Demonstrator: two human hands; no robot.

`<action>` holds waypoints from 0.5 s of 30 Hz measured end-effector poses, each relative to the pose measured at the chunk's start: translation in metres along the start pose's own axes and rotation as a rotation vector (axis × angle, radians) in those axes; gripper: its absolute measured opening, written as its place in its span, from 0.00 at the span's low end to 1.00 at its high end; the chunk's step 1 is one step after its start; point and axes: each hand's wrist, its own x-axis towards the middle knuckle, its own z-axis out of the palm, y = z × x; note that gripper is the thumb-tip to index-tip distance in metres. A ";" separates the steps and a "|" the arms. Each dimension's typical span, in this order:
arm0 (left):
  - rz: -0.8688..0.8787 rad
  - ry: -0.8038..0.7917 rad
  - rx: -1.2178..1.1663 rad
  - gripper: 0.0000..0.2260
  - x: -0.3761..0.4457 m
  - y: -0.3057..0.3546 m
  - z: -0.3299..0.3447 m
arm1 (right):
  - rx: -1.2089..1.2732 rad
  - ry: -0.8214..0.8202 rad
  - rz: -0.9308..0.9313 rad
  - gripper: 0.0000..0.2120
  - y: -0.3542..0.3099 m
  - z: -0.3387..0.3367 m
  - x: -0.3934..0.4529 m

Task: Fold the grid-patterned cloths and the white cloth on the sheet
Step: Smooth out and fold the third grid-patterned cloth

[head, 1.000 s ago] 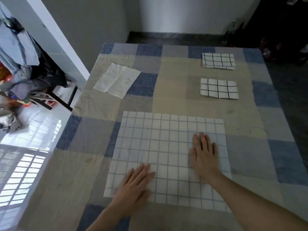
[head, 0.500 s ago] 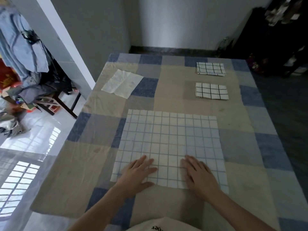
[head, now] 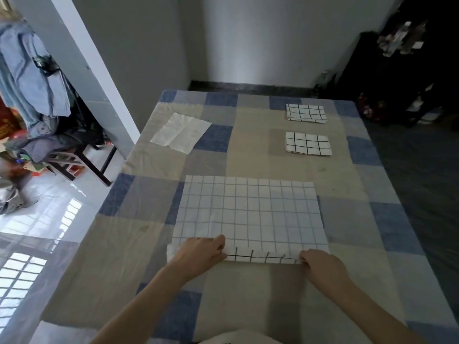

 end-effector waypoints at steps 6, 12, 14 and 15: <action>-0.098 -0.025 -0.002 0.05 -0.013 -0.053 -0.014 | 0.096 -0.032 0.050 0.10 0.047 -0.014 -0.007; -0.269 -0.139 -0.390 0.07 -0.025 -0.101 -0.040 | 0.331 -0.443 0.019 0.10 0.090 -0.032 -0.011; -0.288 -0.229 -0.447 0.08 -0.026 -0.109 -0.044 | 0.436 -0.637 0.035 0.07 0.098 -0.043 -0.010; -0.300 -0.260 -0.471 0.09 -0.026 -0.111 -0.045 | 0.488 -0.719 0.063 0.05 0.102 -0.047 -0.009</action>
